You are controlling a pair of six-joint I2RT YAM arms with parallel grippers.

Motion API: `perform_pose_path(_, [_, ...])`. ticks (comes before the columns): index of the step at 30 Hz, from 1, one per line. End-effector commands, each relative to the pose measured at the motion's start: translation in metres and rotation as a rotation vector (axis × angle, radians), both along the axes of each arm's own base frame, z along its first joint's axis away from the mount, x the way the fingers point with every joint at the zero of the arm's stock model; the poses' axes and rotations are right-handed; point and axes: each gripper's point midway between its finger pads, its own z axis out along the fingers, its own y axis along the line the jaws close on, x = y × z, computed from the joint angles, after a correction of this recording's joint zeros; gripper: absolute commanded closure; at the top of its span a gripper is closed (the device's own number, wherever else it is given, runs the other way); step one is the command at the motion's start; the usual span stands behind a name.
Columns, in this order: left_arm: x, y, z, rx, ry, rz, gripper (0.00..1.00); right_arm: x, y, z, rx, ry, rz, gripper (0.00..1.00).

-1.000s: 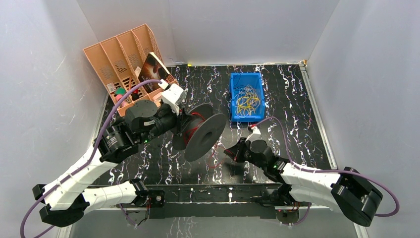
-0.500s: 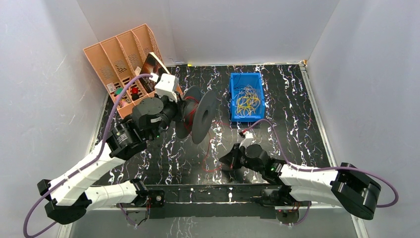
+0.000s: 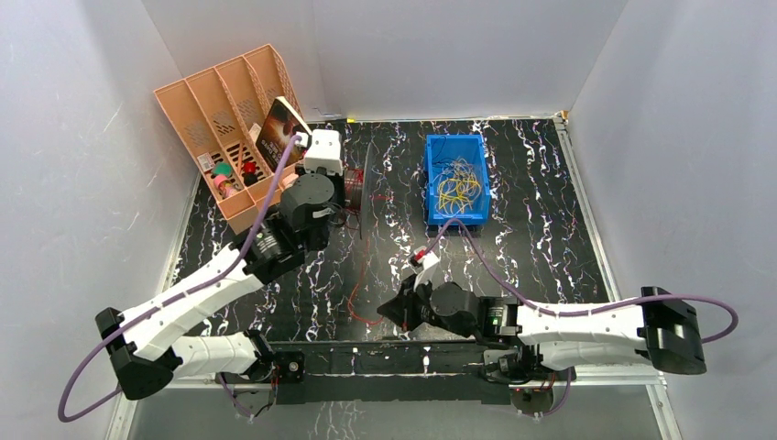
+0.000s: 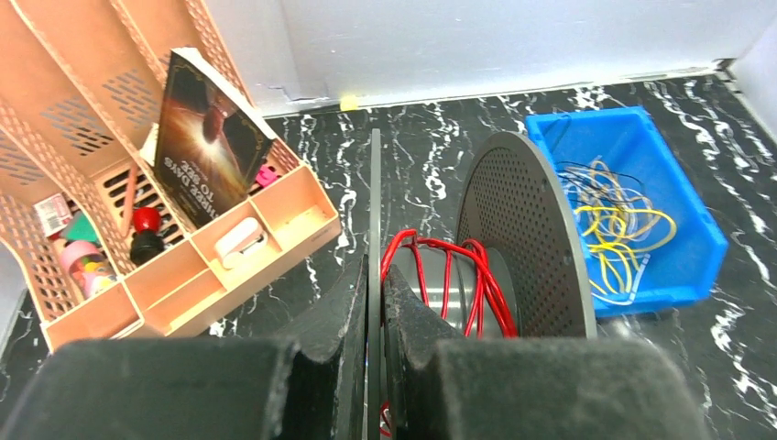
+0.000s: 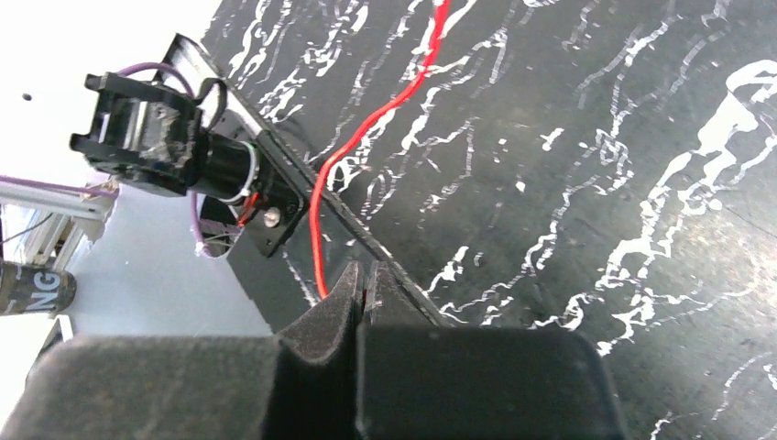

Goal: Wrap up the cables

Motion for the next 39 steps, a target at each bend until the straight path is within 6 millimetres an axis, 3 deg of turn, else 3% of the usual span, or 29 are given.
perform_pose_path(1, [0.012,0.013,0.024,-0.042,-0.112,0.130,1.00,-0.006,0.014,0.047,0.027,-0.106,-0.005,1.00])
perform_pose_path(13, [0.021,0.013,-0.013,0.089,-0.084,0.174,1.00,-0.064,0.038,0.144,0.050,-0.327,0.067,1.00])
perform_pose_path(21, [0.015,0.014,-0.056,0.139,-0.009,0.147,1.00,-0.072,0.031,0.206,0.126,-0.380,0.030,1.00])
perform_pose_path(24, [0.011,0.012,-0.091,0.192,0.068,0.110,1.00,-0.058,0.020,0.247,0.166,-0.422,-0.039,1.00])
perform_pose_path(27, [0.003,0.011,-0.117,0.214,0.126,0.069,1.00,-0.032,-0.007,0.279,0.178,-0.468,-0.171,1.00])
perform_pose_path(30, [-0.004,0.010,-0.138,0.221,0.176,0.028,1.00,-0.012,-0.030,0.300,0.159,-0.516,-0.265,1.00])
perform_pose_path(32, [-0.010,0.006,-0.148,0.220,0.201,-0.016,1.00,0.006,-0.041,0.306,0.124,-0.552,-0.334,1.00])
perform_pose_path(39, [-0.022,-0.011,-0.162,0.212,0.257,-0.161,1.00,0.063,-0.041,0.298,0.058,-0.536,-0.387,1.00])
